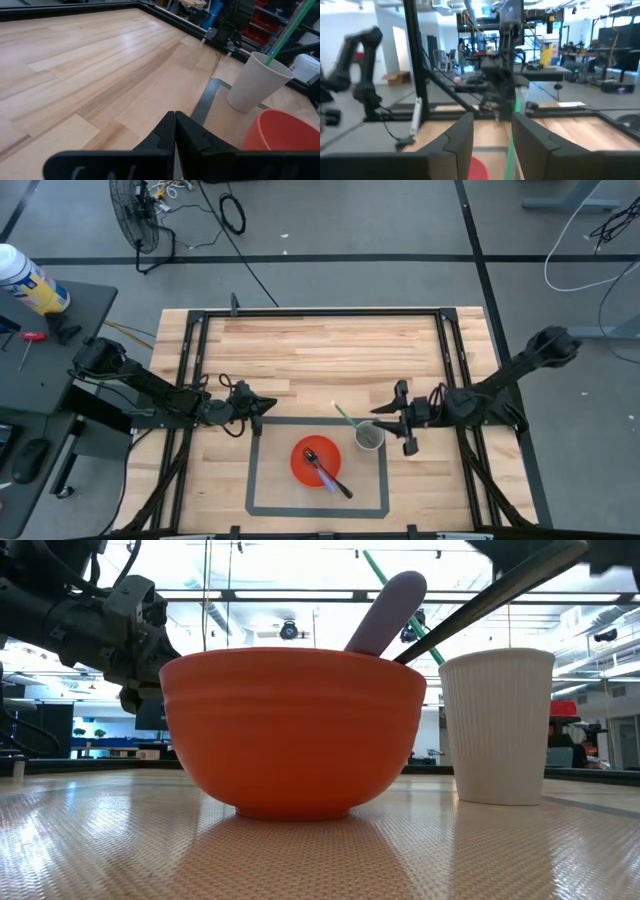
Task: Pick & Place Utensil
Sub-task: Return to Home Position
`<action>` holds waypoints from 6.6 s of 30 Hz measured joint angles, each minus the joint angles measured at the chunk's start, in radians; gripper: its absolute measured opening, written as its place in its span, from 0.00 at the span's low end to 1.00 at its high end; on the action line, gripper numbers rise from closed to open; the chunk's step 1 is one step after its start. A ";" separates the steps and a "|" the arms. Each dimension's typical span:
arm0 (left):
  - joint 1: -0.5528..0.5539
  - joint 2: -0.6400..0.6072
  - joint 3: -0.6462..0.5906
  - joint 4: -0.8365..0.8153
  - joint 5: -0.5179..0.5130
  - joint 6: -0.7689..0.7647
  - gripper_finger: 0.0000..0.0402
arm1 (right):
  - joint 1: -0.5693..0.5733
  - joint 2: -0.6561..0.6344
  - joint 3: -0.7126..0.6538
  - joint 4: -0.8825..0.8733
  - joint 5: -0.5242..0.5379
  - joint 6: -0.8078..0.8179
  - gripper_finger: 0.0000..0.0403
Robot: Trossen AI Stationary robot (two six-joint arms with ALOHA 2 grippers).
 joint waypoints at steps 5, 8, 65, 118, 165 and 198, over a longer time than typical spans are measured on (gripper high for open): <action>0.000 0.000 0.000 -0.001 0.000 0.000 0.03 | -0.014 -0.154 0.083 -0.294 -0.125 0.070 0.33; 0.000 0.000 0.000 -0.002 -0.004 0.000 0.03 | -0.035 -0.217 0.146 -0.489 -0.168 0.110 0.33; 0.092 -1.029 0.001 -0.507 0.096 0.523 0.03 | -0.539 -1.023 -0.083 -0.889 -0.331 0.067 0.00; 0.222 -1.172 -0.175 -0.473 0.469 0.584 0.02 | -0.427 -1.106 -0.305 -0.869 -0.364 0.136 0.08; 0.311 -1.172 -0.177 -0.478 0.528 0.408 0.02 | -0.428 -1.106 -0.304 -0.869 -0.363 0.136 0.09; 0.311 -1.171 -0.177 -0.610 0.445 0.365 0.02 | -0.428 -1.106 -0.304 -0.869 -0.364 0.136 0.09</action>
